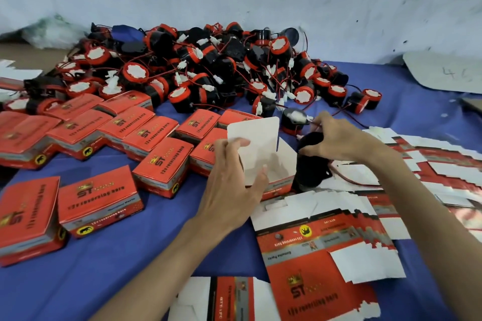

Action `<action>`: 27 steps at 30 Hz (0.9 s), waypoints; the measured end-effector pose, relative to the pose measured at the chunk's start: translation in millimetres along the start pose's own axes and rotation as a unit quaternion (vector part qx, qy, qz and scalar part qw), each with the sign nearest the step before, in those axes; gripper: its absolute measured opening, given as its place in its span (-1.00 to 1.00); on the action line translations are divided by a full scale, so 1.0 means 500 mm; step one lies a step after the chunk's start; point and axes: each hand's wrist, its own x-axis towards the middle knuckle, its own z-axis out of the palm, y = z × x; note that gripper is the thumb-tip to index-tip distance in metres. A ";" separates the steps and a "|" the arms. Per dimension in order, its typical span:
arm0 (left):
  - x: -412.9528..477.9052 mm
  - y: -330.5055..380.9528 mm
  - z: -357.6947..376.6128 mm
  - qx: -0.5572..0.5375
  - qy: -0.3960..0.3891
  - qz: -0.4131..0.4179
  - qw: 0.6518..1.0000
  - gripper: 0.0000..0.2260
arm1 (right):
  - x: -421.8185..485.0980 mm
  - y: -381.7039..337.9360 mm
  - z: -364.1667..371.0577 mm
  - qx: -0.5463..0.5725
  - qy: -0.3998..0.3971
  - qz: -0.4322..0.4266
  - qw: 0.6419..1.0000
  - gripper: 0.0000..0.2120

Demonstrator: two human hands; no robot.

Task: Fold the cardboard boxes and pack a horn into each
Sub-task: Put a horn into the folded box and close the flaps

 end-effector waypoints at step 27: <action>0.012 -0.009 0.001 -0.114 -0.011 -0.003 0.993 -0.62 | -0.129 -0.171 0.008 0.072 0.108 -0.319 0.939 -0.32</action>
